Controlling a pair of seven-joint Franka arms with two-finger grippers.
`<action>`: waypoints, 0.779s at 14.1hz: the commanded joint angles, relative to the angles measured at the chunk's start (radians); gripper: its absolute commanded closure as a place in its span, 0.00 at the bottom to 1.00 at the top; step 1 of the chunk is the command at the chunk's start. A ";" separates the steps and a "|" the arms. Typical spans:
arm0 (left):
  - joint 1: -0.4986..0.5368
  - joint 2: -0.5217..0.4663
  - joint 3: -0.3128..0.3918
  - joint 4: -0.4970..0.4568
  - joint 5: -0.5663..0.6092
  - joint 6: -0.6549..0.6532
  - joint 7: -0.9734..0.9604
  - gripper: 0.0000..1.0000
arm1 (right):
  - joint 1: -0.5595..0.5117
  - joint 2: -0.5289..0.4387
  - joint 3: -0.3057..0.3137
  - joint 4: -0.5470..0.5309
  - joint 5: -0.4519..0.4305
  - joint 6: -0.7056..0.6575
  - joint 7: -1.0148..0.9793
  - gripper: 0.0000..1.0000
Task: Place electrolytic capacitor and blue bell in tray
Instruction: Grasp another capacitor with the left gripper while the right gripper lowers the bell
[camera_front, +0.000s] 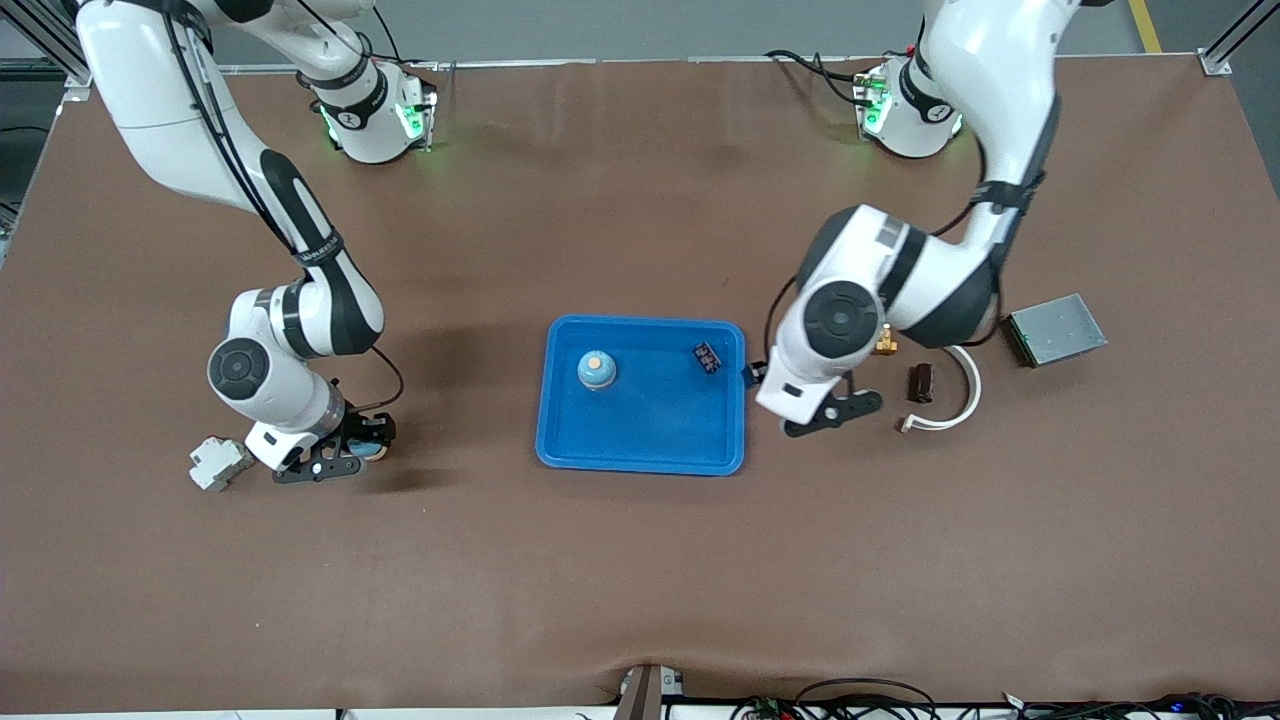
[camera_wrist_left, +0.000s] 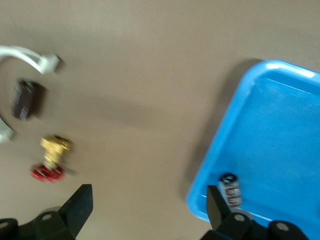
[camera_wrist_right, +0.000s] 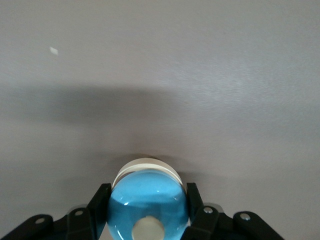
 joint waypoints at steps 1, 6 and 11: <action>0.078 -0.033 -0.008 -0.031 0.071 -0.008 0.167 0.00 | 0.062 -0.019 0.004 0.082 -0.002 -0.125 0.156 1.00; 0.199 -0.038 -0.011 -0.077 0.136 0.017 0.393 0.00 | 0.166 -0.019 0.004 0.145 -0.002 -0.178 0.398 1.00; 0.300 -0.171 -0.017 -0.383 0.136 0.351 0.505 0.00 | 0.298 -0.001 0.004 0.221 -0.005 -0.185 0.696 1.00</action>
